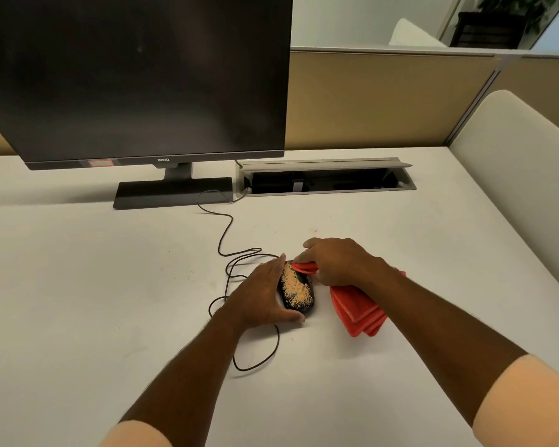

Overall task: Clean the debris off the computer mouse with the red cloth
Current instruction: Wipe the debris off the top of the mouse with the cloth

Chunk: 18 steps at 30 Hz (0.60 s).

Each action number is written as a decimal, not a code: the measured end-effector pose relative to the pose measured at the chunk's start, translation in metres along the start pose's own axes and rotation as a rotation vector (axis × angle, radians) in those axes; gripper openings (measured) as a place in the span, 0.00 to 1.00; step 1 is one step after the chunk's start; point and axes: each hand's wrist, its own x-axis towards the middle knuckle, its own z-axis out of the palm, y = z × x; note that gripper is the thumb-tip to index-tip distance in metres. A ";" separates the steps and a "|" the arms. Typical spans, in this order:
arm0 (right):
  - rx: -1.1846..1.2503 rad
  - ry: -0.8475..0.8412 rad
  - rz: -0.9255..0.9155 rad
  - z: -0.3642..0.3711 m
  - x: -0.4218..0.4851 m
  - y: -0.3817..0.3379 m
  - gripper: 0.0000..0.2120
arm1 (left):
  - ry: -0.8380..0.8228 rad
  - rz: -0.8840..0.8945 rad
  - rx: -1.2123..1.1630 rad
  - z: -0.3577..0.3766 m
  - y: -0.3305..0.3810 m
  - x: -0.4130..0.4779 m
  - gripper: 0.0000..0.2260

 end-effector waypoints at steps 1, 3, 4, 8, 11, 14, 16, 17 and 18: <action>-0.002 -0.020 -0.026 -0.002 -0.003 0.001 0.28 | -0.003 0.000 0.002 0.000 0.000 0.000 0.58; -0.002 -0.059 -0.062 -0.007 -0.008 0.005 0.28 | -0.004 -0.001 0.003 0.000 0.000 0.000 0.58; -0.002 -0.078 -0.073 -0.009 -0.009 0.007 0.28 | -0.002 -0.002 0.001 0.000 0.000 0.000 0.58; 0.054 -0.092 -0.077 -0.013 -0.012 0.013 0.27 | -0.002 -0.008 0.004 0.000 0.000 0.000 0.59; 0.089 0.020 -0.010 -0.009 -0.008 0.012 0.26 | -0.003 -0.011 0.007 0.000 0.001 0.000 0.59; 0.077 0.072 0.043 -0.001 -0.003 0.008 0.27 | 0.003 -0.010 0.013 0.001 0.001 0.000 0.59; 0.068 0.054 0.045 0.004 -0.003 0.006 0.28 | 0.003 -0.009 0.013 0.001 0.001 0.000 0.59; 0.064 0.040 0.034 0.006 -0.004 0.006 0.28 | 0.002 -0.009 0.013 0.001 0.001 0.000 0.59; 0.063 0.025 0.019 0.007 -0.006 0.006 0.28 | 0.001 -0.010 0.011 0.001 0.001 0.000 0.59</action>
